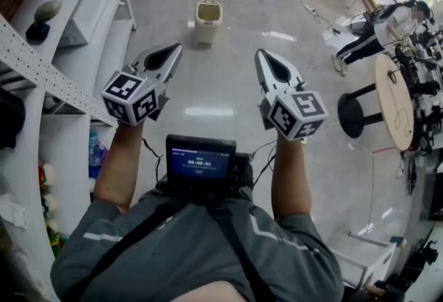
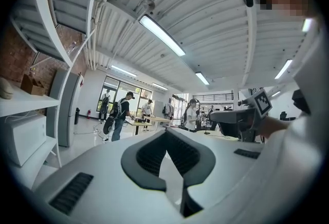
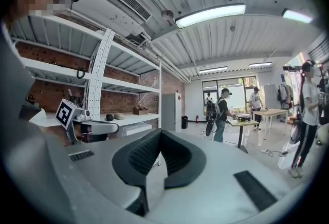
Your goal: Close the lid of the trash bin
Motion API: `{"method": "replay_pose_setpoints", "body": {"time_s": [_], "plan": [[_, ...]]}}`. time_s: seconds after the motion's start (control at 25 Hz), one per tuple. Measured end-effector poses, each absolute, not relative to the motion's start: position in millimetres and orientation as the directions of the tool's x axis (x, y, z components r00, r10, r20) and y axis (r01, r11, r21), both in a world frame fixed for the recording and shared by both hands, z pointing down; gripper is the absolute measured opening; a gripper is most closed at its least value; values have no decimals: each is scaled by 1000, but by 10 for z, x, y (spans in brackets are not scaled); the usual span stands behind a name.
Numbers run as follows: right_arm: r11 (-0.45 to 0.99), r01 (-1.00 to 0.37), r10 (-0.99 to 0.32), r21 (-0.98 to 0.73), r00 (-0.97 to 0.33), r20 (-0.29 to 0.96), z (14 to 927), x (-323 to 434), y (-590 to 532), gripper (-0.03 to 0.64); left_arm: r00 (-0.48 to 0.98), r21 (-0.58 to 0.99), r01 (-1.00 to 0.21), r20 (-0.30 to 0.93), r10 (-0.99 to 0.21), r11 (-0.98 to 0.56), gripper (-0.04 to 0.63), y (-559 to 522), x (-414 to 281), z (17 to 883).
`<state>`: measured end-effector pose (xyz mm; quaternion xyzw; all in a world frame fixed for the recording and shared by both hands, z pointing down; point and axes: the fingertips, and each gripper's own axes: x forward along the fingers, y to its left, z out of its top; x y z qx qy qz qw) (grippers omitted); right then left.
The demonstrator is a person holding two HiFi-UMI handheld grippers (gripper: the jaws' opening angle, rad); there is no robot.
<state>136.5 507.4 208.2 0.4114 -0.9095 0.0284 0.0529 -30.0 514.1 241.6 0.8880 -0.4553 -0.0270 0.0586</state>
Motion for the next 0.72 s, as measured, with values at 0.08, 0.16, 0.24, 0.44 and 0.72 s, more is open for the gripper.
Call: {"method": "replay_pose_setpoints", "body": {"time_s": [0.08, 0.16, 0.24, 0.44, 0.72], "plan": [[657, -754, -748, 1, -651, 125, 2095, 1363, 5011, 11, 591, 124, -801, 6, -807, -586, -5, 5084, -298, 2441], [652, -758, -752, -4, -648, 119, 2089, 1382, 4898, 11, 592, 122, -801, 13, -806, -587, -5, 4995, -281, 2457], [653, -757, -751, -16, -651, 114, 2113, 1391, 4767, 11, 589, 123, -803, 21, -808, -583, -5, 4884, -270, 2480], [658, -753, -748, -13, -655, 106, 2198, 1464, 4324, 11, 587, 112, -807, 38, -809, -580, -5, 4586, -215, 2500], [701, -713, -711, -20, -701, 53, 2048, 1547, 3592, 11, 544, 75, -838, 53, -837, -540, -5, 3862, -68, 2337]]}}
